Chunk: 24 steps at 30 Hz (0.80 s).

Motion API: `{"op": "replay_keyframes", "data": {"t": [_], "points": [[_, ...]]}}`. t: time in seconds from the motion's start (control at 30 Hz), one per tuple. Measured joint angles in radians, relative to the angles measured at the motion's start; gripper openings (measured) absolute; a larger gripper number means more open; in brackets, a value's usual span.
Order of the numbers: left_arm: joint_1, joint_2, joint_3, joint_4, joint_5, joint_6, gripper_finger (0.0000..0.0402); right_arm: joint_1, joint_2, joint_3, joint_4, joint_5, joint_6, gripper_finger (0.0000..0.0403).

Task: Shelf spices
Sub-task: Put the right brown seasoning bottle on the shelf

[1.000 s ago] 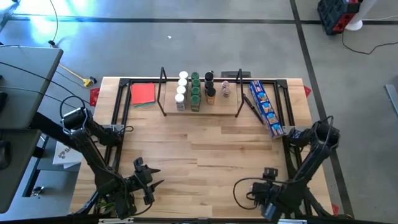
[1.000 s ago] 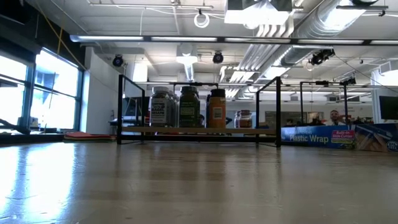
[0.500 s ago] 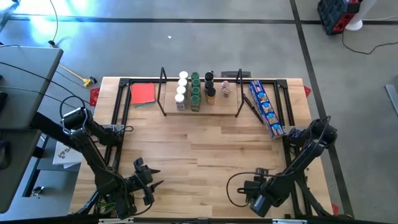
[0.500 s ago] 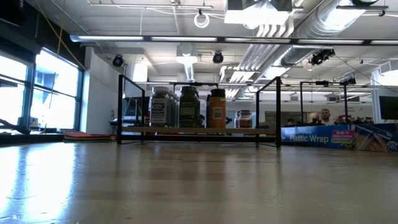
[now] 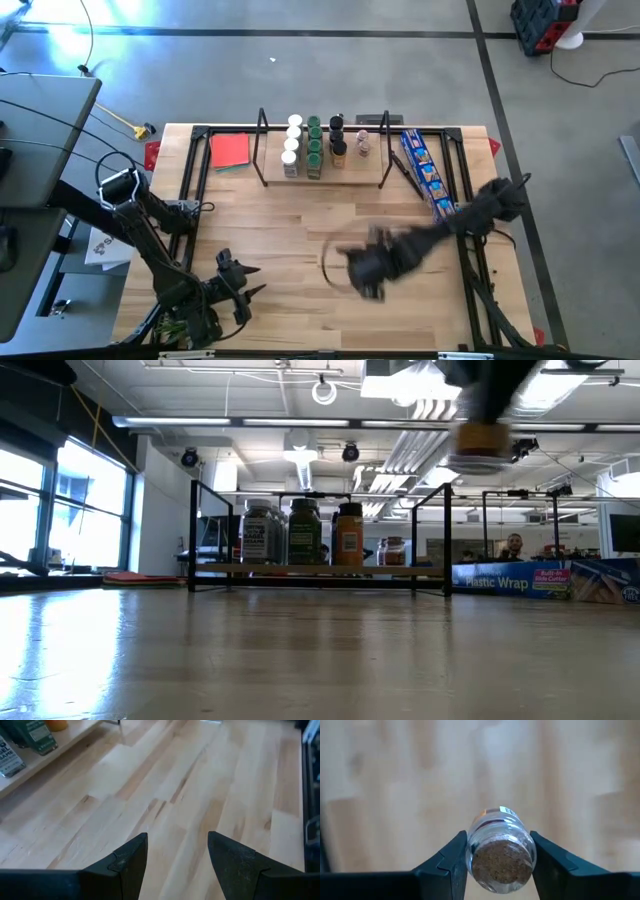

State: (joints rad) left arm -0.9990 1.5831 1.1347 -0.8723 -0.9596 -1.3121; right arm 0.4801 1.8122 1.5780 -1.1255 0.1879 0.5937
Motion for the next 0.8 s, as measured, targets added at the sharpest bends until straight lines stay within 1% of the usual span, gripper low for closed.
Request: {"op": "replay_keyframes", "data": {"t": [0.07,0.17,0.3,0.4,0.5,0.63,0.8], "points": [[0.005,-0.001,0.000,0.016,-0.023,-0.013,0.0201,-0.103,0.000,0.068,-0.072,0.017,-0.121,0.0158],[0.004,0.003,0.000,0.041,-0.046,-0.022,0.0201,-0.262,-0.002,0.128,-0.101,0.016,-0.292,0.0158],[0.004,0.005,0.000,0.064,-0.058,-0.021,0.0201,-0.458,-0.002,0.143,-0.109,-0.023,-0.477,0.0158],[0.004,0.005,0.000,0.062,-0.076,-0.021,0.0201,-0.573,0.004,0.141,-0.110,-0.048,-0.624,0.0158],[0.004,0.005,0.000,0.061,-0.090,-0.017,0.0201,-0.662,0.015,0.141,-0.080,-0.067,-0.721,0.0158],[0.004,0.005,0.000,0.060,-0.091,0.018,0.0201,-0.755,0.046,0.141,-0.099,-0.163,-0.795,0.0158],[0.009,0.000,0.000,0.058,-0.090,0.082,0.0201,-0.813,0.084,0.140,-0.104,-0.163,-0.890,0.0158]]}}
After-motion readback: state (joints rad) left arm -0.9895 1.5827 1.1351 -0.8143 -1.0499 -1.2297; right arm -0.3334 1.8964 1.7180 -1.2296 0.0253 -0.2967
